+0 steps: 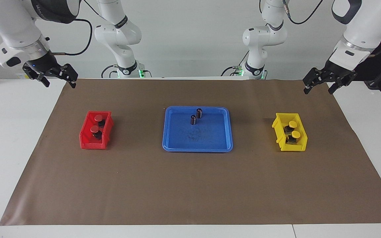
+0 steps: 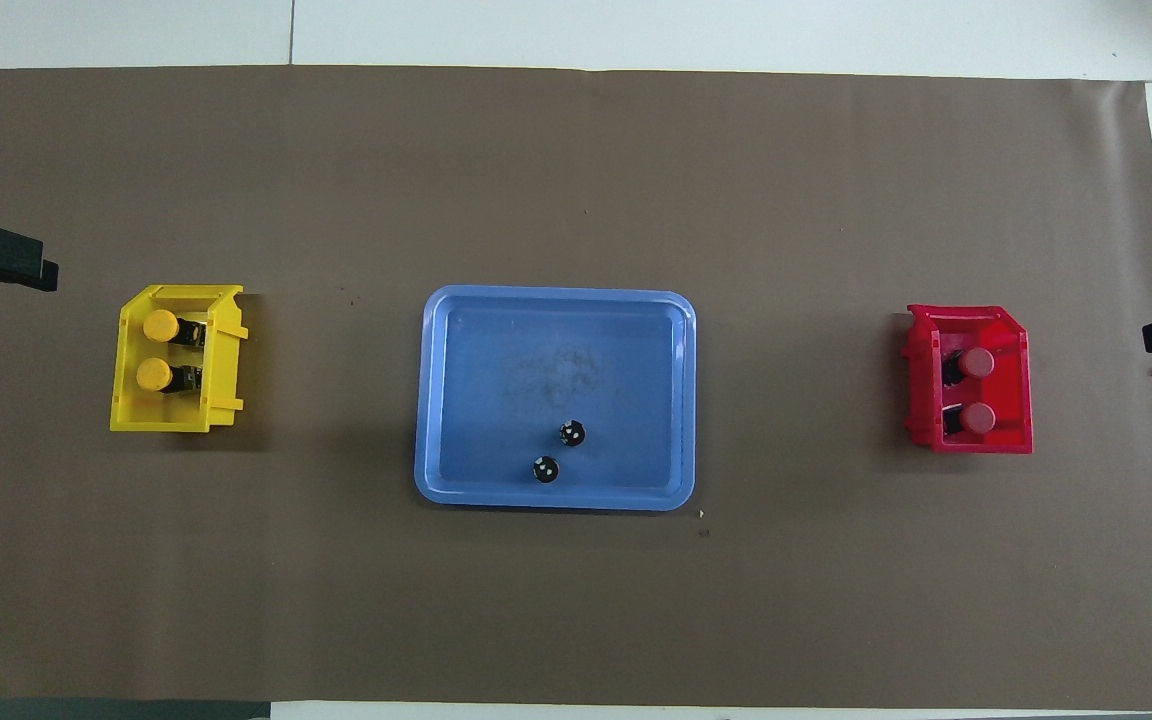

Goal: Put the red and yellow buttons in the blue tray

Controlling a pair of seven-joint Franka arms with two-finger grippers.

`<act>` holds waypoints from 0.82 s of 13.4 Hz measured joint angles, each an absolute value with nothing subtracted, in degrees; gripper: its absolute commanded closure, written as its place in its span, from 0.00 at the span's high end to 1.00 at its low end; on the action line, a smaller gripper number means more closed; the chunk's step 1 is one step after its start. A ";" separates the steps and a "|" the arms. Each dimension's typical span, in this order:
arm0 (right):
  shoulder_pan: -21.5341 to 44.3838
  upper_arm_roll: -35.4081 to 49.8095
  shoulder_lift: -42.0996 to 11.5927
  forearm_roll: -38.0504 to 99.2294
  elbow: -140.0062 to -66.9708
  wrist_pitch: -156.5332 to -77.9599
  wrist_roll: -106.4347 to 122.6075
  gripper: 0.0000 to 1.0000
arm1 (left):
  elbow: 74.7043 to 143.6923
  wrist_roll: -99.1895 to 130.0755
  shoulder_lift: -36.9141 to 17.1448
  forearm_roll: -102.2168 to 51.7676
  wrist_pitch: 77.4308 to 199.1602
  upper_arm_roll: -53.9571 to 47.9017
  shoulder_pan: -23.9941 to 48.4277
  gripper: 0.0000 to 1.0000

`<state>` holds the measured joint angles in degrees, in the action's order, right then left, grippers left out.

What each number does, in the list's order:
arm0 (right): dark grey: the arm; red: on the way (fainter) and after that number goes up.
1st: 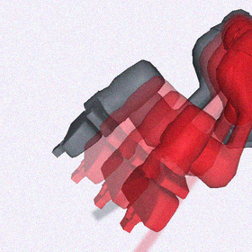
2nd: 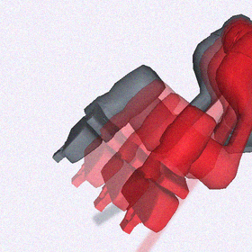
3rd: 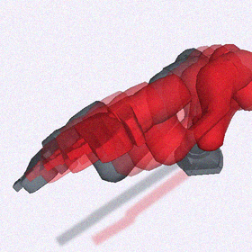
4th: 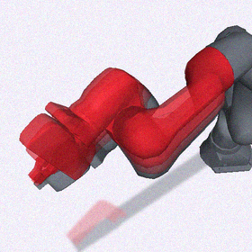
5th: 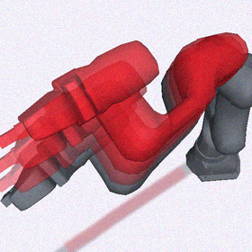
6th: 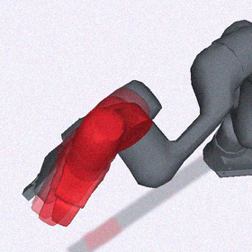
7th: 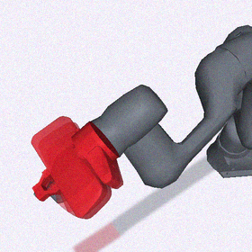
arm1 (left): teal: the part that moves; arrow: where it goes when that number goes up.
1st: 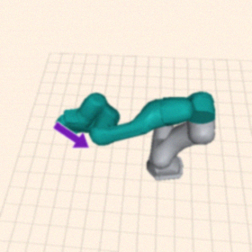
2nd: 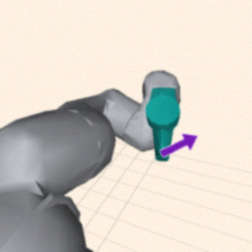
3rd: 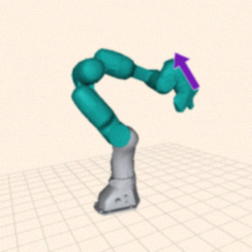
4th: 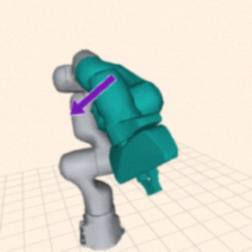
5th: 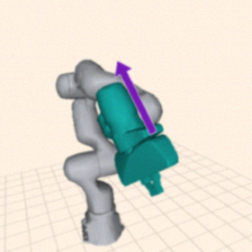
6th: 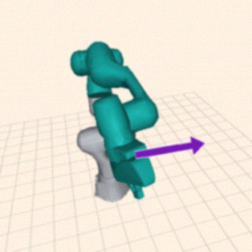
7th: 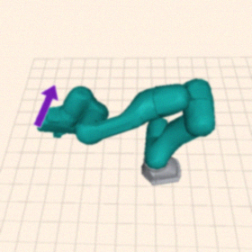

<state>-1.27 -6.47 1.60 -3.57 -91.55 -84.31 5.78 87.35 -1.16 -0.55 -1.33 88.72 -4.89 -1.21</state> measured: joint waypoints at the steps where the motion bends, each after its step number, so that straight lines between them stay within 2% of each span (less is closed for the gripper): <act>1: -1.27 -6.47 1.60 -3.57 -91.55 -84.31 5.78 1.00 | 87.35 -1.16 -0.55 -1.33 88.70 -4.80 -1.23 1.00; 10: -1.27 -6.48 1.60 -3.56 -91.55 -84.31 5.95 1.00 | 87.35 -1.16 -0.51 -1.34 88.27 -5.24 -1.08 1.00; 11: -1.26 -6.47 1.60 -3.46 -91.56 -84.31 6.40 0.97 | 87.35 -1.16 -0.50 -1.34 88.24 -5.26 -1.07 1.00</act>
<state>-1.26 -6.47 1.60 -3.46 -91.56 -84.31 6.40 87.35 -1.16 -0.50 -1.34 88.24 -5.26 -1.07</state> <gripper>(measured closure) 0.000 0.000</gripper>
